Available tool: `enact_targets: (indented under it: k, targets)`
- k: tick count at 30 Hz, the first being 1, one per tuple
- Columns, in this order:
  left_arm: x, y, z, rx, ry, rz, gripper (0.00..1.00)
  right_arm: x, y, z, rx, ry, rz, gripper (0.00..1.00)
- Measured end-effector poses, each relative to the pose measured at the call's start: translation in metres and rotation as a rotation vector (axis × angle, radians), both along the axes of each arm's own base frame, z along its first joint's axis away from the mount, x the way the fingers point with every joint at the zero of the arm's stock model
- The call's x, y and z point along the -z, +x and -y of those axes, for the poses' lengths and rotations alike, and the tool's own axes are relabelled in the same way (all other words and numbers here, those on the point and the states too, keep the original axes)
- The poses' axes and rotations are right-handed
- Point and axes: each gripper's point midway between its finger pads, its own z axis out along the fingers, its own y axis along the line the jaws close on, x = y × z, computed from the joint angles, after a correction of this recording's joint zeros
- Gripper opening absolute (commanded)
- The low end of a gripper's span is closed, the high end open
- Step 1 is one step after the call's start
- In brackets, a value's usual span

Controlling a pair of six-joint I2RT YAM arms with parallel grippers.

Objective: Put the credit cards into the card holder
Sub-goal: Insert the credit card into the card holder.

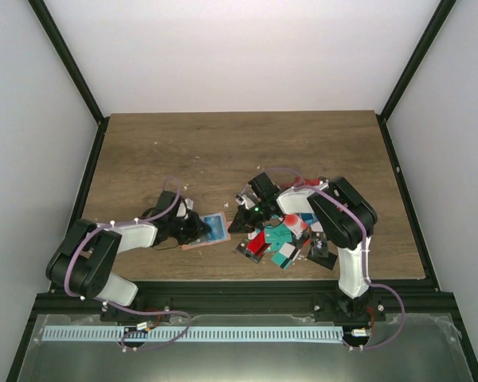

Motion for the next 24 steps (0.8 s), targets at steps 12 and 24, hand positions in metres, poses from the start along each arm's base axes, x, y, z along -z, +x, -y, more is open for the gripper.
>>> enact_targets:
  k: [12, 24]
  targets:
    - [-0.002, -0.011, 0.012, 0.018, -0.007, -0.006, 0.29, -0.015, -0.004, -0.006, -0.003, 0.026, 0.028, 0.04]
    - [-0.014, -0.031, -0.008, 0.057, 0.121, -0.016, 0.44, -0.035, 0.005, -0.008, -0.007, 0.015, 0.088, 0.1]
